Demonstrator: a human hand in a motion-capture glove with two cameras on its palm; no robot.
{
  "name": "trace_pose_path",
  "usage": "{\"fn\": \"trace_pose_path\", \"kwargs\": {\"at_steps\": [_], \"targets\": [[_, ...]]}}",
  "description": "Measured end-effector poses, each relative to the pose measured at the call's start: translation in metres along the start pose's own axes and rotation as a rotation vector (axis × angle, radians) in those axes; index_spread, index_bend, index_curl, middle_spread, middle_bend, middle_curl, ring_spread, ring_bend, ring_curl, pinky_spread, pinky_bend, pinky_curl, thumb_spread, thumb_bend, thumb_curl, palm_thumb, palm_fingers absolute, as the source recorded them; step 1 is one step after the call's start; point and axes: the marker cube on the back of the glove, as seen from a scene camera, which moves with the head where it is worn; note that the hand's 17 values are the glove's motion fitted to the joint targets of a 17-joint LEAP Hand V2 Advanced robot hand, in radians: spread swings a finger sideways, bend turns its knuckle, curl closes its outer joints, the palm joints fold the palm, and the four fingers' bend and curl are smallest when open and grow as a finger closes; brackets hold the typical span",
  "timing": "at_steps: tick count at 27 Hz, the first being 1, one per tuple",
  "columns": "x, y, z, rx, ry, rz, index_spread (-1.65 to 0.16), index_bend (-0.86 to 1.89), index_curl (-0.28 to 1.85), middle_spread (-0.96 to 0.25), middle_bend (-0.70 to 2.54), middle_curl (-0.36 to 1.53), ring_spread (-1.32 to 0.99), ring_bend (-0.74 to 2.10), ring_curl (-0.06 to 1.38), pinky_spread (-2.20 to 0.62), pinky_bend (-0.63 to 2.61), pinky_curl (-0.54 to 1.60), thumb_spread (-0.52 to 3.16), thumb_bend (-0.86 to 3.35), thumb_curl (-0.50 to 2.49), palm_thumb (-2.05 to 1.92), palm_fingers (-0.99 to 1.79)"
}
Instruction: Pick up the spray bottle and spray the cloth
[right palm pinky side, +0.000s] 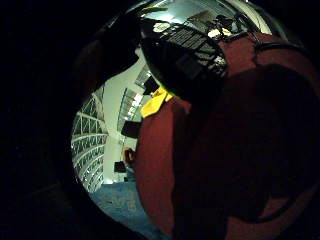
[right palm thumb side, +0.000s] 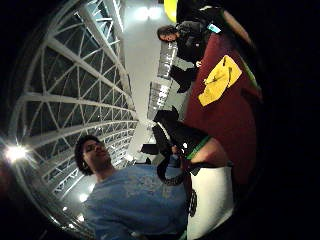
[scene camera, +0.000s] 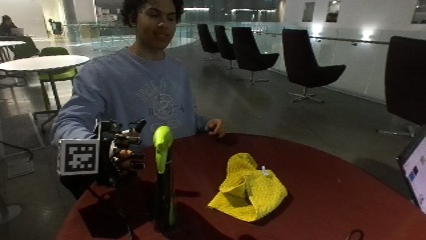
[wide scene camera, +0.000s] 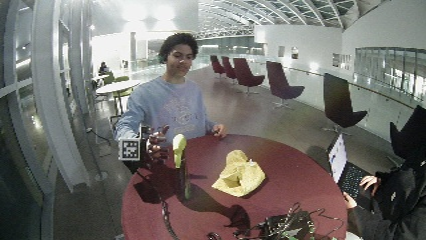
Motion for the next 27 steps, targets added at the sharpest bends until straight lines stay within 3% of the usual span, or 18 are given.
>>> {"fn": "trace_pose_path", "kwargs": {"at_steps": [27], "targets": [[0.060, -0.102, 0.028, 0.153, 0.127, 0.191, -0.37, 0.09, 0.18, 0.02, 0.29, 0.33, 0.03, 0.39, 0.28, 0.23, 0.42, 0.33, 0.96, -0.02, 0.28, 0.60, 0.43]]}}
